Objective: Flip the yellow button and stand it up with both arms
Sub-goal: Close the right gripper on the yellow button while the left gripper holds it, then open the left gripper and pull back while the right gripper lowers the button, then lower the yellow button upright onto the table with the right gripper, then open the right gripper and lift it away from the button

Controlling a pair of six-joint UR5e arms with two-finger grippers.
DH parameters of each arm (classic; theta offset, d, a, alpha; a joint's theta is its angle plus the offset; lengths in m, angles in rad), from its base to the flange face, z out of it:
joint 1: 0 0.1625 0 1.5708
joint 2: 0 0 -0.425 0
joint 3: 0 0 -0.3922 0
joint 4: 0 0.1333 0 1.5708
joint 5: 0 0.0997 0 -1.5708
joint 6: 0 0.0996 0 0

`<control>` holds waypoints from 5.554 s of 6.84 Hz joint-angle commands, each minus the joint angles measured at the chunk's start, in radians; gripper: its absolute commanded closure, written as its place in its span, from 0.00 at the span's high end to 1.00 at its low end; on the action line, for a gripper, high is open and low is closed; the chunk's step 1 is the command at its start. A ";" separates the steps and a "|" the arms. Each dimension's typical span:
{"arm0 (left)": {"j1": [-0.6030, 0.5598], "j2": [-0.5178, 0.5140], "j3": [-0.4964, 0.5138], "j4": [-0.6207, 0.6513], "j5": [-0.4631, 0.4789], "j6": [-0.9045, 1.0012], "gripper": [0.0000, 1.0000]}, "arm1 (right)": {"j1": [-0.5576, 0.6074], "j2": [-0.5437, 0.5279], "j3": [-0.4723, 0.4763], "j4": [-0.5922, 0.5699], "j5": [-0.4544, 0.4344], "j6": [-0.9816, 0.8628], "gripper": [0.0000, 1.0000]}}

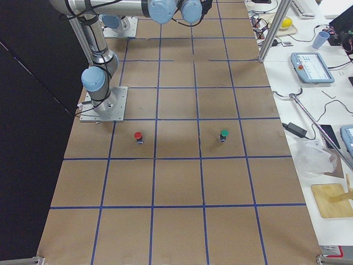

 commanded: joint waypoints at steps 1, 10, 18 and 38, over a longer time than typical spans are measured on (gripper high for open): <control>-0.001 -0.001 0.000 0.016 0.003 -0.048 0.87 | 0.000 0.000 -0.004 -0.002 -0.003 0.000 0.36; 0.094 0.029 0.006 0.107 0.478 -0.128 0.99 | -0.008 0.005 -0.013 -0.221 -0.640 0.046 0.33; 0.080 0.033 0.113 0.130 1.702 -0.114 1.00 | -0.141 0.129 0.368 -1.197 -1.451 0.367 0.05; 0.076 0.032 0.158 0.082 1.661 -0.111 1.00 | -0.347 0.239 0.180 -1.077 -1.511 0.231 1.00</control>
